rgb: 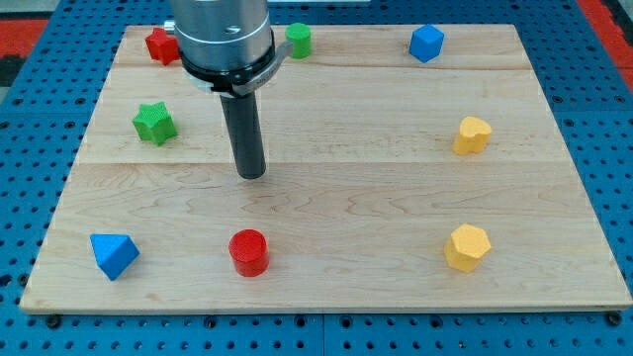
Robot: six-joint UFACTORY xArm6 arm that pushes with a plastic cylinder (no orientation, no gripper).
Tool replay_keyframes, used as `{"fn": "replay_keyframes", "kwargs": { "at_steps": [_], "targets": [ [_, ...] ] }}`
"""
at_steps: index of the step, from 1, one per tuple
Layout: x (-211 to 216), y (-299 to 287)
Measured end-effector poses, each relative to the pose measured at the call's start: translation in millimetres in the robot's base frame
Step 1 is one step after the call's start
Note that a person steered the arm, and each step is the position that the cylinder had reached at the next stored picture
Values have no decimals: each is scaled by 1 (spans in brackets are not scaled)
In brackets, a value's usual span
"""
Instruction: Slide the yellow hexagon bottom left to the yellow heart
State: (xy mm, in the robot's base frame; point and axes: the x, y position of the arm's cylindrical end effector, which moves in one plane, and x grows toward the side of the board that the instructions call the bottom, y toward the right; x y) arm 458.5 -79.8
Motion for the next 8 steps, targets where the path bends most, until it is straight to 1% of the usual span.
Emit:
{"fn": "replay_keyframes", "kwargs": {
  "at_steps": [3, 4, 5, 6, 7, 8],
  "targets": [
    [0, 2],
    [8, 13],
    [12, 81],
    [42, 106],
    [115, 114],
    [154, 172]
  ]
}}
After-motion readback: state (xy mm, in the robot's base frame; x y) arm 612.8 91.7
